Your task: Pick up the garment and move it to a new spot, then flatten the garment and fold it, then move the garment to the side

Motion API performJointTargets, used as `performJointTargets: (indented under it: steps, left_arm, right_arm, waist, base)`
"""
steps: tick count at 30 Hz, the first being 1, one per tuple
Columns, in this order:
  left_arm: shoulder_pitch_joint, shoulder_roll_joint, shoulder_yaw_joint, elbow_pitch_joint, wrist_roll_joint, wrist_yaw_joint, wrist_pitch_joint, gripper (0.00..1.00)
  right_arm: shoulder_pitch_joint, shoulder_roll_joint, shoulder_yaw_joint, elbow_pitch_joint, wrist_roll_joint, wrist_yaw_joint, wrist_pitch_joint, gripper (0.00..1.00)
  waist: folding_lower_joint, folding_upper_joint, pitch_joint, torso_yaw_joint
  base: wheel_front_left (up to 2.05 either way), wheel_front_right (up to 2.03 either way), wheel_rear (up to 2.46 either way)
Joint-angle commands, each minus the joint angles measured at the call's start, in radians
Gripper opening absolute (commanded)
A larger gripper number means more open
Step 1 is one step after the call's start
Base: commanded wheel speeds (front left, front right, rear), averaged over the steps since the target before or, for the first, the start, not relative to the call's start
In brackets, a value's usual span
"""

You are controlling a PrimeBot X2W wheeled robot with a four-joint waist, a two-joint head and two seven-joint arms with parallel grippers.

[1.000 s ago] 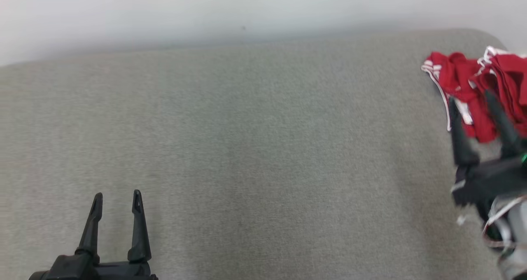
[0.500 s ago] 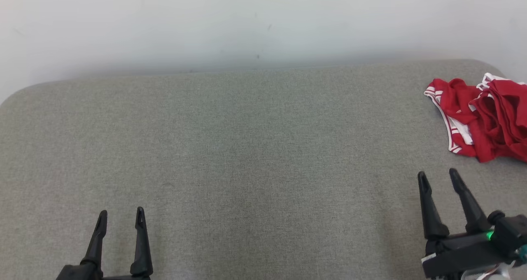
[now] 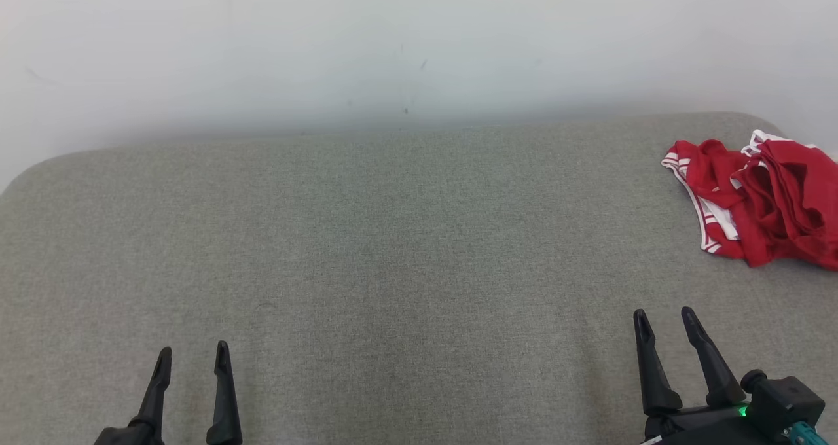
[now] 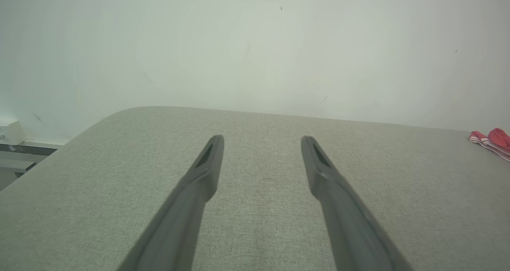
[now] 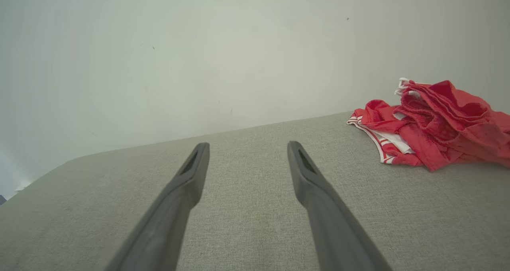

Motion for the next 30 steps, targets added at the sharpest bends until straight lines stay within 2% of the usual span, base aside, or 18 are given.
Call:
performJointTargets:
  steps: [1, 8, 9, 14, 30]
  left_arm:
    - [0.004, 0.000, 0.006, 0.006, -0.006, -0.006, 0.000, 1.00]
    - [0.005, 0.000, 0.008, 0.024, -0.004, -0.006, 0.000, 1.00]
    - [0.000, 0.000, 0.006, 0.023, -0.007, -0.008, 0.000, 0.00]
    - [-0.002, -0.004, 0.008, 0.064, -0.037, -0.011, 0.012, 0.00]
    - [-0.036, -0.003, 0.024, 0.085, -0.342, -0.036, 0.088, 0.00]
  right_arm:
    - [0.002, 0.009, -0.003, 0.003, -0.005, -0.003, -0.001, 1.00]
    - [0.003, 0.016, -0.001, 0.013, -0.011, -0.003, -0.001, 1.00]
    - [0.000, 0.015, -0.001, 0.011, -0.003, 0.000, 0.000, 0.00]
    - [0.015, 0.021, 0.001, 0.041, 0.026, 0.000, 0.007, 0.00]
    - [-0.013, 0.035, -0.038, 0.053, 0.293, 0.000, 0.080, 0.00]
  waist:
    - [0.0000, 0.0001, -0.004, 0.000]
    - [0.0000, 0.0001, -0.014, 0.000]
    - [0.0000, 0.0000, -0.014, 0.000]
    - [0.0000, 0.0000, -0.014, 0.001]
    - [0.0000, 0.0000, -0.015, 0.001]
  base:
    - [0.00, 0.00, 0.00]
    - [0.00, 0.00, 0.00]
    - [0.00, 0.00, 0.00]
    - [0.00, 0.00, 0.00]
    - [0.00, 0.00, 0.00]
